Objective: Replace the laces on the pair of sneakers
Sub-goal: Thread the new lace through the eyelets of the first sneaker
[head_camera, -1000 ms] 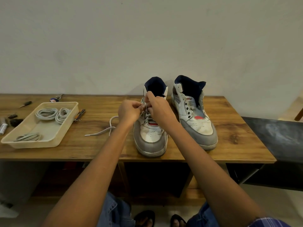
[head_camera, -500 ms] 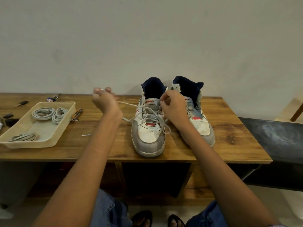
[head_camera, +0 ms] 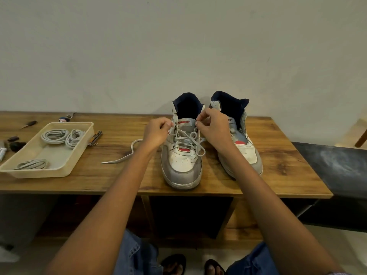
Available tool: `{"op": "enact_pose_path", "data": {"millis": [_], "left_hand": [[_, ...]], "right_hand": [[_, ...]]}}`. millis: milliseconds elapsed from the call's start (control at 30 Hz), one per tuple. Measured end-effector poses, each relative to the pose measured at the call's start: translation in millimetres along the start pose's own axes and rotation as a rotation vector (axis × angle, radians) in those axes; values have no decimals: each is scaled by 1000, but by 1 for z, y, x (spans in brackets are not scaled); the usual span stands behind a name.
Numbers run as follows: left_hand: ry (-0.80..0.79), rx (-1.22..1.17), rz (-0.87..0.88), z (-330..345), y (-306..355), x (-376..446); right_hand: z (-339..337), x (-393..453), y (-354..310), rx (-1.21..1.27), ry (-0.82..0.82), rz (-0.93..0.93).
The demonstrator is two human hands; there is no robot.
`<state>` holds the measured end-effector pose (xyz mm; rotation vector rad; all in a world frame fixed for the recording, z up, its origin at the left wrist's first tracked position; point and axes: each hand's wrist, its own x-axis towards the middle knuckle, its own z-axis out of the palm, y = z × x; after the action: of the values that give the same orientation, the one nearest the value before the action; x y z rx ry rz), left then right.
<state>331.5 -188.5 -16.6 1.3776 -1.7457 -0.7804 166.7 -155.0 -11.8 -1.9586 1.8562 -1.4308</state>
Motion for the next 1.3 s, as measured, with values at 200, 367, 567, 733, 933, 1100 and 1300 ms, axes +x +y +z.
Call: {"op": "enact_pose_path", "data": {"millis": [200,367,567,733,933,1100,1300], "left_hand": [[401,-1514,-210,-55,19,7],[382,-1351,-368,-65,5,3],[-73,333,-49,-17,9,-9],[-141,298,-31,-15,4,-2],[70,221,20,-16,3,-1],[558,-140,-35,-27,0,5],[499,21,-341,-29,-25,18]], "right_hand": [[-3,-1,-2,-5,-8,27],[-1,-2,-2,-25,8,28],[-1,-1,-3,-47,-1,31],[-1,-1,-3,-40,-15,34],[-1,-2,-3,-46,-15,50],[-2,-3,-2,-39,-25,64],[-1,-2,-3,-55,-21,54]]}}
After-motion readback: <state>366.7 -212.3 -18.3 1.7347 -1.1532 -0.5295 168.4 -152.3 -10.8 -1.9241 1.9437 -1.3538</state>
